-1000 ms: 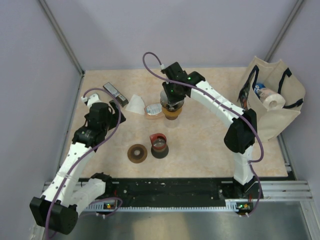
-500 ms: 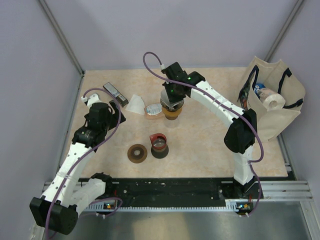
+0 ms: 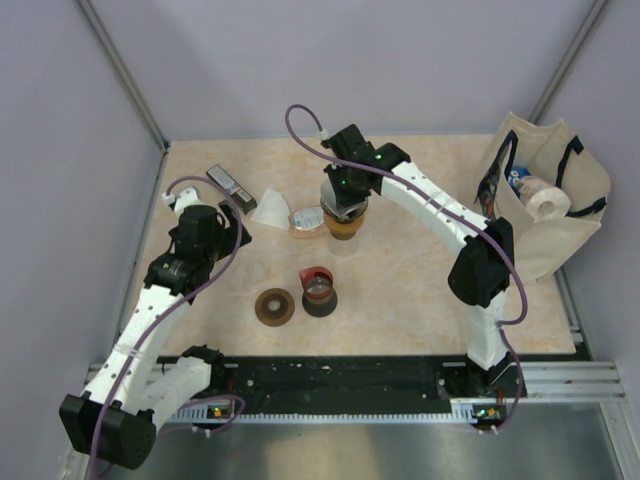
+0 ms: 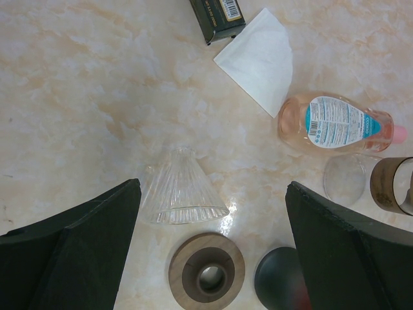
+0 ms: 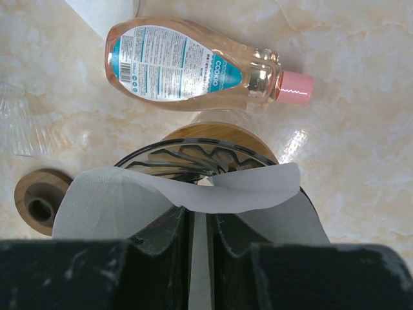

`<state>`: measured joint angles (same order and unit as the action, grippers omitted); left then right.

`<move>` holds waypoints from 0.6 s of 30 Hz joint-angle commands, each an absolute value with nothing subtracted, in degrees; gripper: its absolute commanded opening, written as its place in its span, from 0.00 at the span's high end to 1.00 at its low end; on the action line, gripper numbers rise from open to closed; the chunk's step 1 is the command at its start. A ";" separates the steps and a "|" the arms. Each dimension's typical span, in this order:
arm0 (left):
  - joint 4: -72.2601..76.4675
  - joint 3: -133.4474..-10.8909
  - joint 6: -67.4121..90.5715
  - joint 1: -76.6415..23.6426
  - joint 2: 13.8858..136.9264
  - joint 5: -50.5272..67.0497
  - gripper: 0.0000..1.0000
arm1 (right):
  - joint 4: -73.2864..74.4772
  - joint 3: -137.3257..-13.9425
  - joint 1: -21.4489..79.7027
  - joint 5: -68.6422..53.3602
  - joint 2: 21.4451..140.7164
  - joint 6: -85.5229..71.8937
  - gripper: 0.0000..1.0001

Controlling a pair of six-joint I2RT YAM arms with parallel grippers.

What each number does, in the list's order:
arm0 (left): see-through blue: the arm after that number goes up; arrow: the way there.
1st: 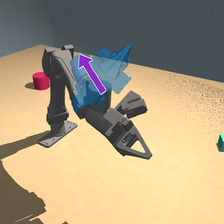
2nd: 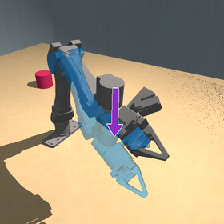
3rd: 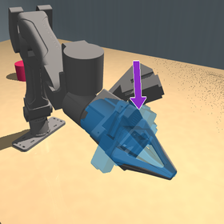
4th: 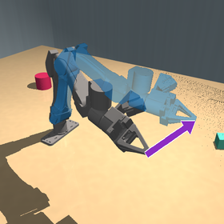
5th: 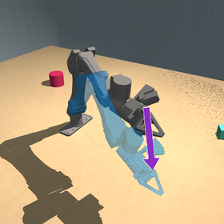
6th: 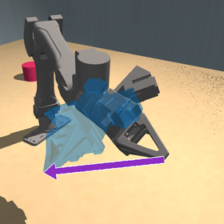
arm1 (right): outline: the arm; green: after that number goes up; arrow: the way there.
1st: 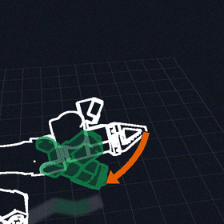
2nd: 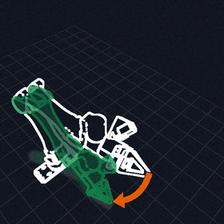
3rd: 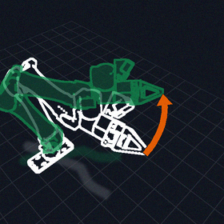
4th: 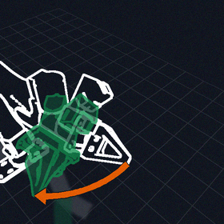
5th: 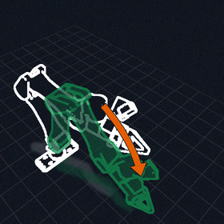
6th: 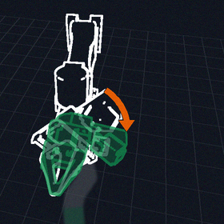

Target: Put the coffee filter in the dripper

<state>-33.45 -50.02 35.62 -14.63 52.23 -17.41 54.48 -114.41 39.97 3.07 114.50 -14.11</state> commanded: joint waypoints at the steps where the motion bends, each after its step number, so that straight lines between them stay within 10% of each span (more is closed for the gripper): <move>1: -31.55 -49.92 34.89 -14.33 50.71 -17.32 0.01 | 54.67 -114.96 39.81 1.76 114.61 -13.53 0.87; 18: -31.38 -49.66 34.98 -14.33 50.45 -17.49 0.01 | 55.02 -113.73 39.81 1.41 117.42 -13.01 0.86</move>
